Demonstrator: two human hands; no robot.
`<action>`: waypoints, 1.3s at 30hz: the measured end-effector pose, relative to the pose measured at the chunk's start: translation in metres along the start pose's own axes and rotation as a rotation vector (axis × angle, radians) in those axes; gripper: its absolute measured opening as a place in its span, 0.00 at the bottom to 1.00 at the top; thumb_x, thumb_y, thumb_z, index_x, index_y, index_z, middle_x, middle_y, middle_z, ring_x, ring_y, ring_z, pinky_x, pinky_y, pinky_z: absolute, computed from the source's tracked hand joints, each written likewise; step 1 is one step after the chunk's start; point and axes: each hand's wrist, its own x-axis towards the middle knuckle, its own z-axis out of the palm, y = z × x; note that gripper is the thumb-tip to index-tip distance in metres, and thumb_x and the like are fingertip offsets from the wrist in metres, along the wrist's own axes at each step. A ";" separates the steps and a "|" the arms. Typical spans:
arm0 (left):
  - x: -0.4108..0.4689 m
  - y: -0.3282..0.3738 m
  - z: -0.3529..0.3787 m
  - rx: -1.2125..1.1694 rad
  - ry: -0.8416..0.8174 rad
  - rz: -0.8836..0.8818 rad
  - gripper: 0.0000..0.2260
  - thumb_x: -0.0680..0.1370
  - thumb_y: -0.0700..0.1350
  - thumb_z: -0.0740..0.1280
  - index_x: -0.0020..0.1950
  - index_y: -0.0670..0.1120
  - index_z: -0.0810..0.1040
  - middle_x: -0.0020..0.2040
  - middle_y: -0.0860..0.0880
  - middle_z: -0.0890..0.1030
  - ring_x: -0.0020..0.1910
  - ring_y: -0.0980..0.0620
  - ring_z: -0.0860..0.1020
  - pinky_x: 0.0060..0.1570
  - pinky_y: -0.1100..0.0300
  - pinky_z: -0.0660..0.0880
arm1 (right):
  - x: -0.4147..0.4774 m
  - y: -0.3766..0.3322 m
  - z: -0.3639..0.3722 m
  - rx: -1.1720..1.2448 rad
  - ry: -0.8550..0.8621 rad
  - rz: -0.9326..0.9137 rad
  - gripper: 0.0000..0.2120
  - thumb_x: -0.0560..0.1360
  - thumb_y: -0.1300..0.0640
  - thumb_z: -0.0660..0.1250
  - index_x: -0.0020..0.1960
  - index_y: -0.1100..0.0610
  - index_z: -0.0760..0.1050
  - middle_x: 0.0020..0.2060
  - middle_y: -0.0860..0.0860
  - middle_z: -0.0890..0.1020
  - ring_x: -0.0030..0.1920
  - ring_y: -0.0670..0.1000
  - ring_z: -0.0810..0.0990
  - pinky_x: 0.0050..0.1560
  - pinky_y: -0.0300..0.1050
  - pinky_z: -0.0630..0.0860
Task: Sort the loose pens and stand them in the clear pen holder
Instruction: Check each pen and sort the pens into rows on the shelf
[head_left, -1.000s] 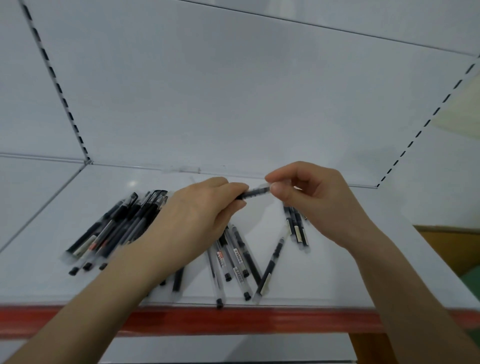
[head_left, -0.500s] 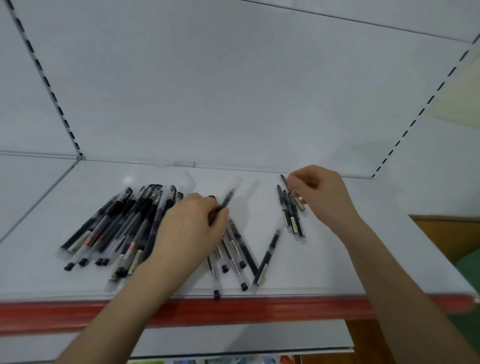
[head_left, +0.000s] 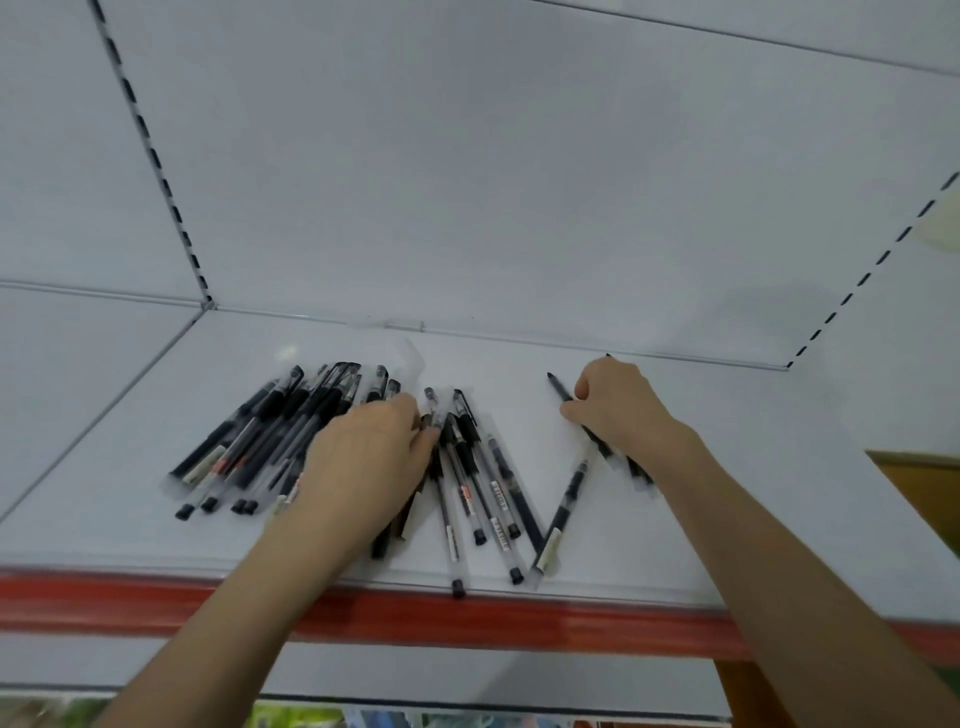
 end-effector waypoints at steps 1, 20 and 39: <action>0.006 -0.003 -0.003 -0.015 0.018 0.003 0.12 0.79 0.51 0.59 0.49 0.43 0.75 0.45 0.46 0.80 0.46 0.44 0.77 0.43 0.54 0.74 | 0.000 0.000 0.000 0.009 0.008 -0.012 0.13 0.72 0.63 0.64 0.30 0.62 0.67 0.26 0.56 0.71 0.28 0.53 0.70 0.29 0.41 0.64; 0.119 -0.014 0.010 -0.228 -0.080 0.035 0.06 0.74 0.44 0.68 0.46 0.41 0.76 0.42 0.46 0.77 0.42 0.48 0.74 0.41 0.59 0.69 | -0.030 0.028 -0.013 0.458 0.250 -0.071 0.03 0.73 0.57 0.66 0.45 0.55 0.77 0.36 0.47 0.79 0.35 0.42 0.75 0.34 0.23 0.68; 0.040 0.032 -0.050 -1.596 -0.031 -0.025 0.04 0.76 0.41 0.63 0.47 0.45 0.78 0.33 0.49 0.79 0.34 0.54 0.80 0.39 0.63 0.79 | -0.095 -0.048 -0.039 0.855 0.146 -0.454 0.06 0.76 0.61 0.63 0.42 0.54 0.76 0.22 0.55 0.71 0.22 0.48 0.67 0.25 0.33 0.65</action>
